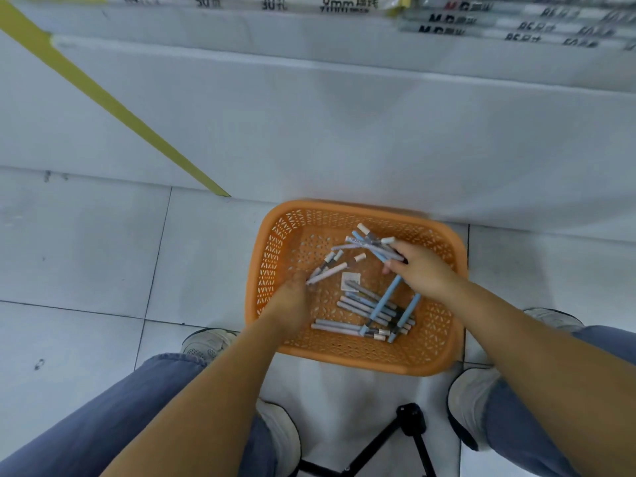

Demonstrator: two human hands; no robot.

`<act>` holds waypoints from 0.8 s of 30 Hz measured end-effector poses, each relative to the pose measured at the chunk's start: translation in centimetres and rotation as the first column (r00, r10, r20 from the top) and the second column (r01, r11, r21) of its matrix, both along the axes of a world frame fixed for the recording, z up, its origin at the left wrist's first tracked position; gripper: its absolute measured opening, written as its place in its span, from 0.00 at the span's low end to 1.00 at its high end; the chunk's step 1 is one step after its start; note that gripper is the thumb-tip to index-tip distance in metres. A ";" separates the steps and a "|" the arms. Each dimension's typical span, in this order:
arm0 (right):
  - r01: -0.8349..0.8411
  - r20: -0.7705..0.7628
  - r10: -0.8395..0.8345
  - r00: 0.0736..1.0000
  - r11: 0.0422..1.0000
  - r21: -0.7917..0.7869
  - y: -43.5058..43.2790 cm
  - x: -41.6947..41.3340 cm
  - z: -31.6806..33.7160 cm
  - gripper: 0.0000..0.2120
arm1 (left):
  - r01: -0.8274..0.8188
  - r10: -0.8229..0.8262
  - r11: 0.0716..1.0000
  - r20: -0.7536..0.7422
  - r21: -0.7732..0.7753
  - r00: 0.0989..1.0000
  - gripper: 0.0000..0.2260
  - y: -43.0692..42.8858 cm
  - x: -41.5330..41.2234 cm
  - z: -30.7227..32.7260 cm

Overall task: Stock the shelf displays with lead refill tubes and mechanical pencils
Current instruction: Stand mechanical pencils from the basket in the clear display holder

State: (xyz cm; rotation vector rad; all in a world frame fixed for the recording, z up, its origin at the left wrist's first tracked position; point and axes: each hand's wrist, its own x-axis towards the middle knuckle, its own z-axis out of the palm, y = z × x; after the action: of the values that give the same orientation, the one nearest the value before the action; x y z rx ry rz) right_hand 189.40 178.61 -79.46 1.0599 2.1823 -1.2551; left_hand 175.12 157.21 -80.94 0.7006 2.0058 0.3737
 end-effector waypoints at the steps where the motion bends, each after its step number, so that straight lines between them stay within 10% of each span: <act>1: -0.011 -0.020 0.011 1.000 1.000 0.021 0.2 -0.2 0.5 0.06 | -0.053 0.053 0.999 0.031 0.007 0.998 0.15 -0.2 -0.1 0.3; 10: 0.111 -0.143 -0.112 0.983 0.994 -0.016 -1.4 -0.6 5.0 0.07 | -0.664 0.571 0.748 0.491 0.022 0.658 0.10 -0.5 1.0 3.2; 24: 0.274 -0.525 -0.365 0.769 0.930 -0.245 -8.6 -1.1 17.9 0.10 | -0.666 0.346 0.614 0.614 0.424 0.710 0.14 3.2 3.9 17.2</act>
State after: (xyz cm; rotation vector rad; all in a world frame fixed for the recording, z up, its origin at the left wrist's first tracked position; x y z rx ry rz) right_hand 188.29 169.98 -61.56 1.1349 2.3078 -2.0917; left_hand 179.03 160.40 -63.78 0.3069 1.5363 1.4911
